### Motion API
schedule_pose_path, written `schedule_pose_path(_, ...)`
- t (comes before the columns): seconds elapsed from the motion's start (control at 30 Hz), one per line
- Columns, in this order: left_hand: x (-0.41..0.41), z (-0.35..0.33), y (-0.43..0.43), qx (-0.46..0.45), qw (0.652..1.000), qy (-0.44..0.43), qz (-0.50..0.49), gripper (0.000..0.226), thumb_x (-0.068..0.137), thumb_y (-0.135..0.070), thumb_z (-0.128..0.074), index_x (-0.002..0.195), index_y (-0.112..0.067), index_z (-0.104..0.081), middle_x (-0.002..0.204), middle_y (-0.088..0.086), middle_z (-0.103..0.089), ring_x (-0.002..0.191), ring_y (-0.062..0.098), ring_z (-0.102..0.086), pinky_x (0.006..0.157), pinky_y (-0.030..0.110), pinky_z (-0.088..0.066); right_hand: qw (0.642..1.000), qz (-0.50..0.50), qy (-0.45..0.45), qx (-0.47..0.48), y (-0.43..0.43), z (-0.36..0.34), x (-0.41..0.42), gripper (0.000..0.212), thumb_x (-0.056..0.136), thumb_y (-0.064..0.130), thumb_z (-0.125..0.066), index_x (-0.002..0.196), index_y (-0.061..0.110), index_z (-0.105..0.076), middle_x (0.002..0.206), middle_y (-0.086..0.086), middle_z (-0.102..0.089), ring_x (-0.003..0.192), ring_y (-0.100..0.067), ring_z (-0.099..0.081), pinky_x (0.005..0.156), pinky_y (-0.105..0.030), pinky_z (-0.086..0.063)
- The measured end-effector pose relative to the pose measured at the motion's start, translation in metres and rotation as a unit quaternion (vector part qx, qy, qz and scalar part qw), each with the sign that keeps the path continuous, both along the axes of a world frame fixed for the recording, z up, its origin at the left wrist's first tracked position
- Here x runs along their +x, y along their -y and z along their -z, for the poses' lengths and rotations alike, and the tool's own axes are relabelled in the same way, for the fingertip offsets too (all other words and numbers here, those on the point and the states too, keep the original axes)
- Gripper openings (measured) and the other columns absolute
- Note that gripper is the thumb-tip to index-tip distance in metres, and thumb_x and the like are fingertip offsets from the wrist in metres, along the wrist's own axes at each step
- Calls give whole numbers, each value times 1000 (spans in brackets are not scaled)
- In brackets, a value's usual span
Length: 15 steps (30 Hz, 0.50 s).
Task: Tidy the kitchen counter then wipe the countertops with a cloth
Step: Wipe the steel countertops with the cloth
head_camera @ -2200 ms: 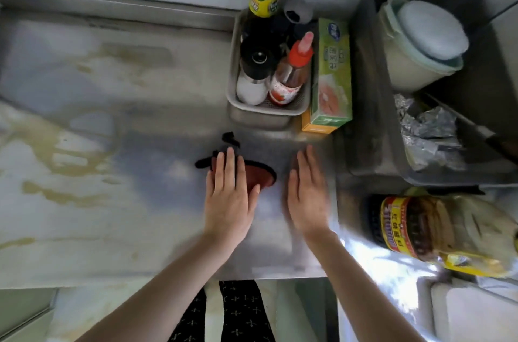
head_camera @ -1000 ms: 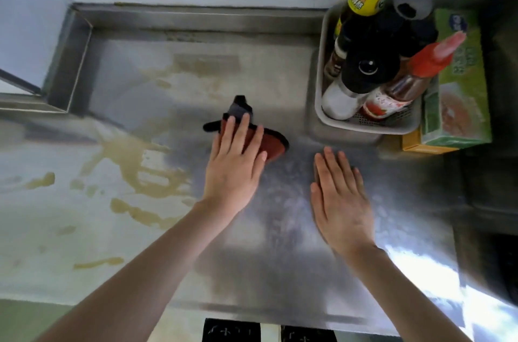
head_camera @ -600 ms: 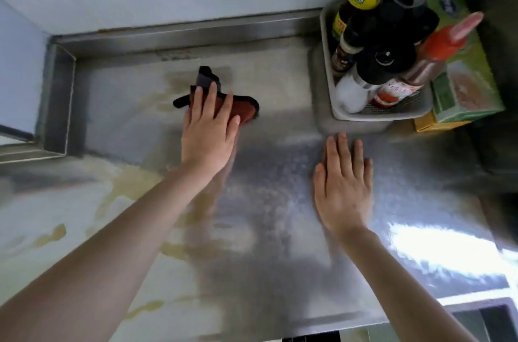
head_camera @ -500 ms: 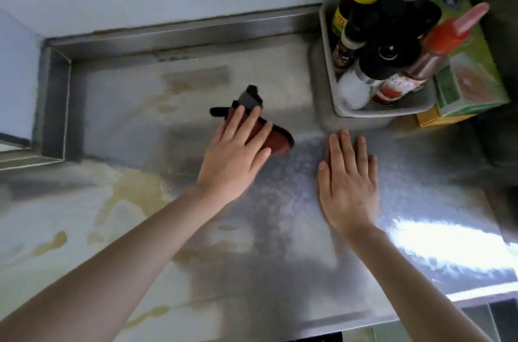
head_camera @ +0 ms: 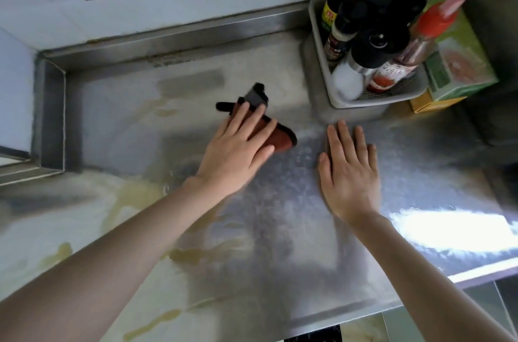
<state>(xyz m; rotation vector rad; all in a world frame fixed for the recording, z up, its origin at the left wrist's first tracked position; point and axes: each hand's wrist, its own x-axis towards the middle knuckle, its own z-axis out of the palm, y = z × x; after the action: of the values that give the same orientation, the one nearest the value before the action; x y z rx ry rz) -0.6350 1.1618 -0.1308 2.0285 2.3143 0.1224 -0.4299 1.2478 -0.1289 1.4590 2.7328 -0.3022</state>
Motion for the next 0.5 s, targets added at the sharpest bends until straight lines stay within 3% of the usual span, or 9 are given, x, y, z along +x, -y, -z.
schedule_pose_path(0.1, -25, -2, -14, -3, 1000, -20, 23, 52, 95, -46, -24, 137, -22, -43, 148, 8, -37, 138, 34, -28, 107, 50, -29, 1000, -1, -3, 2, 0, 0, 0, 55, 98, 39, -19, 149, 19, -15, 157, -2, -13, 145, -25, -5, 115, -42, -4)
schedule_pose_path(0.3, -85, -2, -18, -11, 964, 25, -264, 50, 98, -41, -28, 143, -21, -31, 156, 10, -17, 143, 34, -7, 113, 47, -12, 1000, -2, -3, 7, -1, 0, 0, 55, 97, 39, -18, 149, 19, -16, 157, -1, -12, 145, -26, -6, 115, -42, -4)
schedule_pose_path(0.37, -76, -4, 0, -4, 971, 18, -239, 50, 98, -40, -28, 142, -17, -34, 154, 13, -21, 142, 37, -11, 112, 48, -15, 1000, -4, -5, 8, -1, 1, 1, 55, 97, 39, -17, 149, 19, -15, 157, -1, -12, 145, -26, -6, 115, -42, -4)
schedule_pose_path(0.5, -38, -7, 40, -6, 1000, -8, -26, 55, 95, -43, -21, 137, -16, -44, 146, 15, -37, 136, 40, -29, 106, 50, -30, 1000, -4, -6, 6, -1, 0, 0, 58, 95, 41, -13, 149, 19, -16, 157, -1, -13, 145, -26, -6, 116, -43, -6)
